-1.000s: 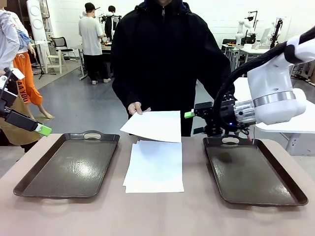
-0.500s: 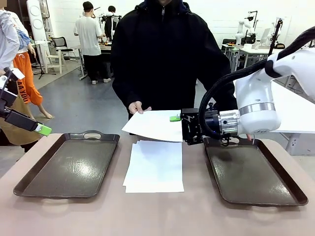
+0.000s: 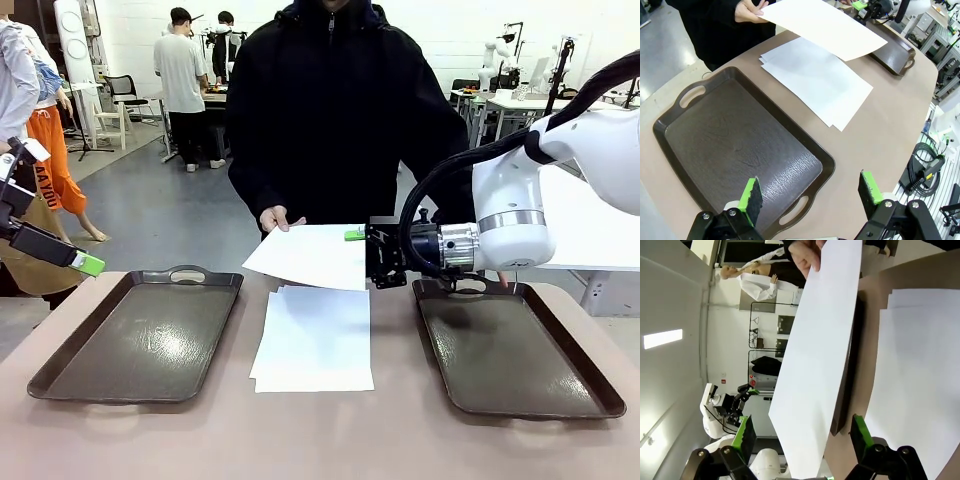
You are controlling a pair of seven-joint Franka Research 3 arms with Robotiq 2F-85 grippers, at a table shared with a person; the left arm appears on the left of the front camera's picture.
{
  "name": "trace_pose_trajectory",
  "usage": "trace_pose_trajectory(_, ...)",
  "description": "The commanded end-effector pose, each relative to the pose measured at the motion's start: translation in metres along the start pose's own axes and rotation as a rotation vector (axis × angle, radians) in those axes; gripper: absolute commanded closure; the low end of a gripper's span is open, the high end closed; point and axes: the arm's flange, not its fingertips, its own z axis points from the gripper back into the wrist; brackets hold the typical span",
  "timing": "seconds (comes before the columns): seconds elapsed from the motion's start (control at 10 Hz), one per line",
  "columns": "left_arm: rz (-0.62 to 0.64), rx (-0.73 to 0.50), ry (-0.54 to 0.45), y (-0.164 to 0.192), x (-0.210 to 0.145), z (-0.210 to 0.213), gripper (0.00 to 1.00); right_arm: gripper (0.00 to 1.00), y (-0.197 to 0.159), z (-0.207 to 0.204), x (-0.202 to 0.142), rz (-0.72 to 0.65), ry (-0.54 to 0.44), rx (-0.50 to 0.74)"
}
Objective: Sort the A4 documents.
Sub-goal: Receive the A4 Paper.
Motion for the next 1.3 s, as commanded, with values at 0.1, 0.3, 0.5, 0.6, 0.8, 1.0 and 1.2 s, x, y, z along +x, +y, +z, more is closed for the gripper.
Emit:
trace_pose_trajectory(0.1,-0.016,-0.018,-0.014,0.004,-0.001,0.0,0.0,0.0,-0.003,-0.006,0.013,-0.04,0.016,0.03)
trace_pose_trajectory(0.3,-0.016,-0.018,-0.014,0.004,-0.001,0.0,0.0,0.17,-0.002,-0.01,0.016,-0.042,0.021,0.038)
trace_pose_trajectory(0.5,-0.016,-0.018,-0.014,0.004,-0.001,0.0,0.0,0.35,0.0,-0.012,0.019,-0.052,0.011,0.049)
trace_pose_trajectory(0.6,-0.016,-0.018,-0.014,0.004,-0.001,0.0,0.0,0.47,0.0,-0.012,0.019,-0.054,0.01,0.052)
trace_pose_trajectory(0.8,-0.016,-0.018,-0.014,0.004,-0.001,0.0,0.0,0.46,-0.004,-0.012,0.019,-0.067,0.001,0.065)
trace_pose_trajectory(1.0,-0.016,-0.018,-0.014,0.004,-0.001,0.0,0.0,0.63,-0.011,-0.013,0.016,-0.077,0.007,0.058)
trace_pose_trajectory(1.2,-0.016,-0.018,-0.014,0.004,-0.001,0.0,0.0,0.81,-0.014,-0.014,0.014,-0.085,0.006,0.059)
